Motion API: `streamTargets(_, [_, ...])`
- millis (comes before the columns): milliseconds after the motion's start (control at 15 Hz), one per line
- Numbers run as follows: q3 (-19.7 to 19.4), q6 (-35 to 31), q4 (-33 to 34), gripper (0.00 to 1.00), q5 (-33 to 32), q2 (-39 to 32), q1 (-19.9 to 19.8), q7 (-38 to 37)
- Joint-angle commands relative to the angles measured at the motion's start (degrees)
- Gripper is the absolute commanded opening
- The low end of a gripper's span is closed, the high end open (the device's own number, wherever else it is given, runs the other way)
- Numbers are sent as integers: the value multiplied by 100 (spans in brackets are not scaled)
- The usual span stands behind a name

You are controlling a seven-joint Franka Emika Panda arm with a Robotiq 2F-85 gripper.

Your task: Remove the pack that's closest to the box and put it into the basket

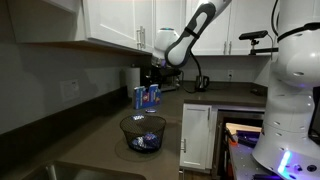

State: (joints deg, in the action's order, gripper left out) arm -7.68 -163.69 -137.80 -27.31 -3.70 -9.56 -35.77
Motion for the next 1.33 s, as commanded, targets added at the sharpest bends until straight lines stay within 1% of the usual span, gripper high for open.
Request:
streamTargets(0, [-381,-606,423,100,-1263,-636,16,-1117])
streamTargets(67, [-526,-626,565,100,-1609,-786,73,-1442])
streamTargets(200, [-751,-524,894,100,-2098,-1129,157,-1876])
streamTargets(267, [-835,-507,1069,100,-2257,-1323,178,-2023])
streamTargets(400, [-918,-584,1324,100,-2324,-1704,174,-2155])
streamTargets(467, [-909,-654,1350,100,-2259,-1860,139,-2125])
streamTargets(600, [-709,-636,1558,100,-1924,-2214,-5,-1831])
streamTargets(800, [-512,-583,1994,100,-1646,-2765,-165,-1654])
streamTargets(1000, [-649,-615,2621,100,-1782,-3375,-144,-1729])
streamTargets(1133, [-643,-567,3042,100,-1728,-3721,-244,-1674])
streamTargets(1200, [-530,-439,3288,100,-1592,-3856,-383,-1591])
streamTargets(1267, [-673,-381,3457,100,-871,-3990,-222,-1135])
